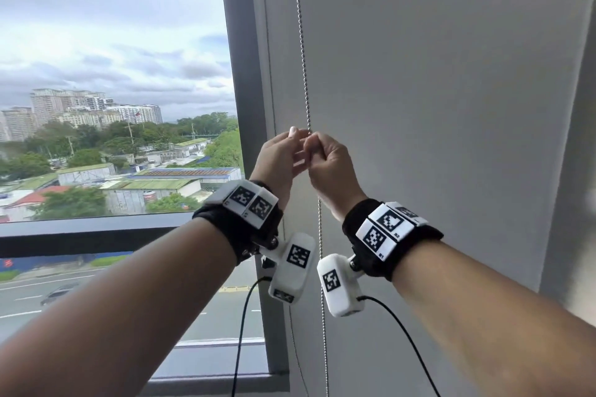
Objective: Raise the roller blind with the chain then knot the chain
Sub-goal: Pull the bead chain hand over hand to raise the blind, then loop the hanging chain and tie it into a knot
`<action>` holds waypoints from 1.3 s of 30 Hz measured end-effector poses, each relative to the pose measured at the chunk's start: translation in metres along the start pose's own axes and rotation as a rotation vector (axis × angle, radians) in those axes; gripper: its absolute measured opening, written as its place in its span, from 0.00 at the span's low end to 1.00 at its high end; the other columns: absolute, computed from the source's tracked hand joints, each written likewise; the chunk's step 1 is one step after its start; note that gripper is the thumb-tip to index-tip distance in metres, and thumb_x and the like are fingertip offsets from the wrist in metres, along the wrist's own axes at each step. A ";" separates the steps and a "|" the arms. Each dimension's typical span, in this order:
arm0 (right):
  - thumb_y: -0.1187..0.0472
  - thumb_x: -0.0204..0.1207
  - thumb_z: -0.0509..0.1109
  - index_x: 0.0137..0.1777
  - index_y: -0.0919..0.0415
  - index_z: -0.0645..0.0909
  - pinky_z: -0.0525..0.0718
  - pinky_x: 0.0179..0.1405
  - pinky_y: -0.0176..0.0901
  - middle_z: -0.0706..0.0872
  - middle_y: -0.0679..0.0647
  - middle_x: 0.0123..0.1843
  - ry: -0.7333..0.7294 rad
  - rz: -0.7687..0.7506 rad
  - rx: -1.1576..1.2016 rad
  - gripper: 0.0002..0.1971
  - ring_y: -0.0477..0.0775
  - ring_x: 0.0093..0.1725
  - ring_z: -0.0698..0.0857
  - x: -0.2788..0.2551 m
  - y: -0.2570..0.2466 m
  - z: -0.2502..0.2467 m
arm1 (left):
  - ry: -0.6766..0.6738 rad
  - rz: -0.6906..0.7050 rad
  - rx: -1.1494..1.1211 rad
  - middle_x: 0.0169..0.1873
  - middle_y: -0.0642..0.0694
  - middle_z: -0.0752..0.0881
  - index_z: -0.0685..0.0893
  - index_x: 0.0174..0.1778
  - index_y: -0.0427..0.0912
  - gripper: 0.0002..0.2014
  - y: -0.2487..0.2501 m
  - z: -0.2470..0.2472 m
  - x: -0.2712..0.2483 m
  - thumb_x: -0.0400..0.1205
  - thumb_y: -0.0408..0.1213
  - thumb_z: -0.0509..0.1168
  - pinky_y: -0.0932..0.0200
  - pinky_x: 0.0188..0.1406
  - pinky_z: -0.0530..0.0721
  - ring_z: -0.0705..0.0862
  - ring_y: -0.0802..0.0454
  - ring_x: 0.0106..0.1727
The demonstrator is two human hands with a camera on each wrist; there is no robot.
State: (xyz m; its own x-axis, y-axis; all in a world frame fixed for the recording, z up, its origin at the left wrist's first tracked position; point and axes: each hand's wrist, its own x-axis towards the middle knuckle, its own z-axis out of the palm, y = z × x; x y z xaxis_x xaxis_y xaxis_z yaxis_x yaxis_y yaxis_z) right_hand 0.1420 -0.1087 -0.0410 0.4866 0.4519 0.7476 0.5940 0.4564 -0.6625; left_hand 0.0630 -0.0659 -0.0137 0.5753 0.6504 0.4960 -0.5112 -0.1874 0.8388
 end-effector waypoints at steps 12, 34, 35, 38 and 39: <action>0.59 0.83 0.67 0.49 0.61 0.87 0.84 0.45 0.31 0.88 0.48 0.37 0.006 0.012 0.030 0.09 0.38 0.37 0.86 -0.005 0.046 -0.003 | 0.334 0.151 0.267 0.60 0.37 0.77 0.72 0.67 0.34 0.18 -0.031 -0.034 0.040 0.81 0.31 0.61 0.56 0.64 0.74 0.76 0.49 0.61; 0.61 0.79 0.72 0.52 0.37 0.90 0.89 0.56 0.51 0.95 0.43 0.46 0.031 0.020 0.208 0.14 0.52 0.49 0.93 0.017 0.102 0.035 | 0.137 0.095 0.190 0.44 0.45 0.90 0.87 0.48 0.43 0.09 -0.070 -0.038 0.065 0.83 0.33 0.61 0.67 0.34 0.79 0.83 0.56 0.39; 0.61 0.79 0.72 0.52 0.41 0.91 0.89 0.55 0.52 0.95 0.46 0.46 0.026 0.036 0.232 0.12 0.54 0.48 0.93 0.016 0.103 0.035 | 0.135 0.102 0.186 0.44 0.45 0.90 0.87 0.49 0.42 0.09 -0.070 -0.039 0.065 0.82 0.33 0.61 0.68 0.32 0.79 0.84 0.57 0.37; 0.62 0.80 0.71 0.50 0.51 0.93 0.88 0.44 0.51 0.94 0.56 0.42 -0.002 0.084 0.322 0.09 0.53 0.39 0.89 0.012 0.102 0.034 | 0.131 0.114 0.180 0.42 0.44 0.91 0.87 0.48 0.38 0.09 -0.069 -0.038 0.060 0.82 0.31 0.61 0.65 0.25 0.80 0.84 0.57 0.31; 0.63 0.81 0.70 0.48 0.55 0.92 0.87 0.40 0.49 0.93 0.60 0.42 -0.013 0.104 0.363 0.09 0.53 0.37 0.88 0.010 0.101 0.034 | 0.133 0.104 0.177 0.41 0.44 0.91 0.87 0.48 0.38 0.09 -0.068 -0.038 0.058 0.82 0.31 0.61 0.63 0.21 0.79 0.83 0.55 0.29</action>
State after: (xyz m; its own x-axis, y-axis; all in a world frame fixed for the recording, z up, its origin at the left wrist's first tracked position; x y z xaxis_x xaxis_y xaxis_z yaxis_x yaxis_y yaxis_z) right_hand 0.1850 -0.0321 -0.1016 0.5230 0.5184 0.6765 0.2754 0.6484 -0.7097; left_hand 0.1073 0.0126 -0.0504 0.4305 0.7097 0.5577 -0.4370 -0.3768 0.8168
